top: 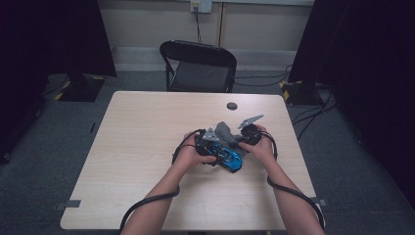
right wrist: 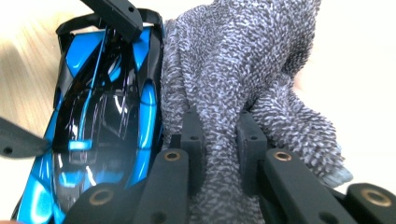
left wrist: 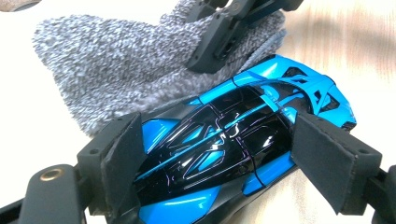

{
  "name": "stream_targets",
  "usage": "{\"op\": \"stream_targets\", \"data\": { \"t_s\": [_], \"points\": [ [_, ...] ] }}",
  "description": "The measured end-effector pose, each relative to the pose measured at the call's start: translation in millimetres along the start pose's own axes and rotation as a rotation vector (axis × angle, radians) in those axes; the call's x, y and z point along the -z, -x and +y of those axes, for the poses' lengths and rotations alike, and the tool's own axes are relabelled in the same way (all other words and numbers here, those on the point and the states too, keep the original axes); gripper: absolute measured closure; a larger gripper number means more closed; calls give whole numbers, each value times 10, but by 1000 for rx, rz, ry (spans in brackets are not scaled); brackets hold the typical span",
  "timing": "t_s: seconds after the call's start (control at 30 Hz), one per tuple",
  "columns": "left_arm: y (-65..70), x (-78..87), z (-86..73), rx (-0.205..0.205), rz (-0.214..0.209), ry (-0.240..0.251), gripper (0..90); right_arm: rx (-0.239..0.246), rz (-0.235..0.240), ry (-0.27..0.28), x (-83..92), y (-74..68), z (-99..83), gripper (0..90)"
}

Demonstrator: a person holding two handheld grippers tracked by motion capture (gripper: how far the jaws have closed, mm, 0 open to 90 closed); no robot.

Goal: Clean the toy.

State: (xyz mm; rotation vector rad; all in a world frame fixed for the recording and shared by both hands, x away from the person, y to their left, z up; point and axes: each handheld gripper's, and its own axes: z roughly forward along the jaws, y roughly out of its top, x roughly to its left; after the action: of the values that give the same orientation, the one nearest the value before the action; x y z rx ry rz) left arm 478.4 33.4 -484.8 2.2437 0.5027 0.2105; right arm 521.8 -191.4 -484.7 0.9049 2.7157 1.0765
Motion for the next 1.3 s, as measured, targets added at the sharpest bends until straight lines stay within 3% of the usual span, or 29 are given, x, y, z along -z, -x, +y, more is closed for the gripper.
{"op": "stream_targets", "data": {
  "t_s": [0.43, 1.3],
  "points": [
    [4, 0, -3, 2, 3, 2, 173, -2, -5, -4, 155, -5, -169, 769],
    [15, 1, 7, 4, 8, -6, 173, -25, -31, 0, 640, -97, -726, 765]
  ]
}}
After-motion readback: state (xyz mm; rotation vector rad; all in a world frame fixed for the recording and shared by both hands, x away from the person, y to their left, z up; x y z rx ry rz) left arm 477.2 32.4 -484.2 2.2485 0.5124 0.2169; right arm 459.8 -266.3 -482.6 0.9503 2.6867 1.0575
